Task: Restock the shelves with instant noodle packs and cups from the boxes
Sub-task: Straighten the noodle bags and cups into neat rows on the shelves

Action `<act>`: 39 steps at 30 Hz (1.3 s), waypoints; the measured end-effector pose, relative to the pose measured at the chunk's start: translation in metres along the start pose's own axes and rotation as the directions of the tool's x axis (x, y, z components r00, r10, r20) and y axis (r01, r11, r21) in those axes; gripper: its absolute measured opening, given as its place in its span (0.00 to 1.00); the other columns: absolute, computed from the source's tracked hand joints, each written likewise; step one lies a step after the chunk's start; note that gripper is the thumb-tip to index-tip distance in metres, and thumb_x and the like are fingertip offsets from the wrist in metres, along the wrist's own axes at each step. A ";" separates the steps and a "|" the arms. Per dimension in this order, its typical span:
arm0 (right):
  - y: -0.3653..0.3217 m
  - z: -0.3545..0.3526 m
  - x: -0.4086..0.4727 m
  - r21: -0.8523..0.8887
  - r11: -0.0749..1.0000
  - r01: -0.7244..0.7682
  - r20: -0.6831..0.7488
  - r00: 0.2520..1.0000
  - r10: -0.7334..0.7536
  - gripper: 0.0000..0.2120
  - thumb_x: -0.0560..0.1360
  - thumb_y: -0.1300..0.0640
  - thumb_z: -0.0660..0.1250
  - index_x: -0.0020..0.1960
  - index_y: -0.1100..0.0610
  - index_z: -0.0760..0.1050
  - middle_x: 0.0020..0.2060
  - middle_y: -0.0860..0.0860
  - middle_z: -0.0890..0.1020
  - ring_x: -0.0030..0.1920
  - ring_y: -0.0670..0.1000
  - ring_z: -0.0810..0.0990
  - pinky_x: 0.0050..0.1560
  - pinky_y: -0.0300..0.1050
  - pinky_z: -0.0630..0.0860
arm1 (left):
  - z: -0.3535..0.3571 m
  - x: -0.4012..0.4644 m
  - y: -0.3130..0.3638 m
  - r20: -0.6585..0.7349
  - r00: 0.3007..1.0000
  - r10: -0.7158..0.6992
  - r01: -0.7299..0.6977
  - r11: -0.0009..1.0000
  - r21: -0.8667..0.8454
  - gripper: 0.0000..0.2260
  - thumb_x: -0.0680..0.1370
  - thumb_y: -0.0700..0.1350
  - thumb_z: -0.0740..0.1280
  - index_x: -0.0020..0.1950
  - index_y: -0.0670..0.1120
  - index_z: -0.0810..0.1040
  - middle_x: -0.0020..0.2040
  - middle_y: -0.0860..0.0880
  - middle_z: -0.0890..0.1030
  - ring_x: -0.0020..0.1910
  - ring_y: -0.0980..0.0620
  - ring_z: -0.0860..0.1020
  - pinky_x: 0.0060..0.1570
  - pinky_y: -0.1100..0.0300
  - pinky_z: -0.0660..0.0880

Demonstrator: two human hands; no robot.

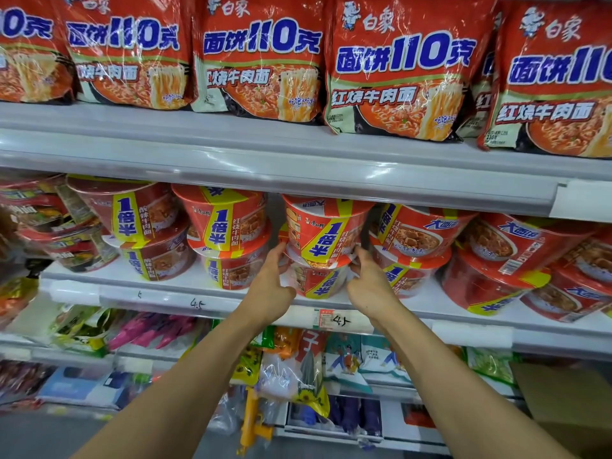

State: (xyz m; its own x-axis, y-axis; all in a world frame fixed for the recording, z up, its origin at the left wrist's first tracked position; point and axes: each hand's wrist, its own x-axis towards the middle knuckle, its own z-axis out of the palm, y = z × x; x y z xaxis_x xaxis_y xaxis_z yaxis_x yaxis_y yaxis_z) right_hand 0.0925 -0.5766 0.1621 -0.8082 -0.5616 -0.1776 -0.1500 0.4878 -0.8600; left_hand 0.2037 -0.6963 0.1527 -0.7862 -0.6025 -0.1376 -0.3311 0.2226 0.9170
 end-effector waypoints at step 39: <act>-0.002 -0.004 -0.007 0.031 0.993 0.111 -0.062 0.992 -0.108 0.30 0.78 0.62 0.64 0.75 0.47 0.56 0.72 0.49 0.65 0.72 0.52 0.65 0.68 0.51 0.67 | 0.004 -0.018 0.022 -0.058 0.991 0.121 -0.116 0.989 0.095 0.33 0.75 0.33 0.66 0.76 0.50 0.57 0.72 0.49 0.67 0.70 0.51 0.67 0.64 0.56 0.68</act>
State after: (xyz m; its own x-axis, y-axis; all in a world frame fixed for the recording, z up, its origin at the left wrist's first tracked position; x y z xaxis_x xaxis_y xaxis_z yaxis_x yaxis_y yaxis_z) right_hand 0.0961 -0.5709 0.1670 -0.8210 -0.5684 -0.0531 -0.2208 0.4019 -0.8887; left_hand 0.2083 -0.6780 0.1738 -0.7887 -0.6148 -0.0032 -0.2861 0.3625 0.8870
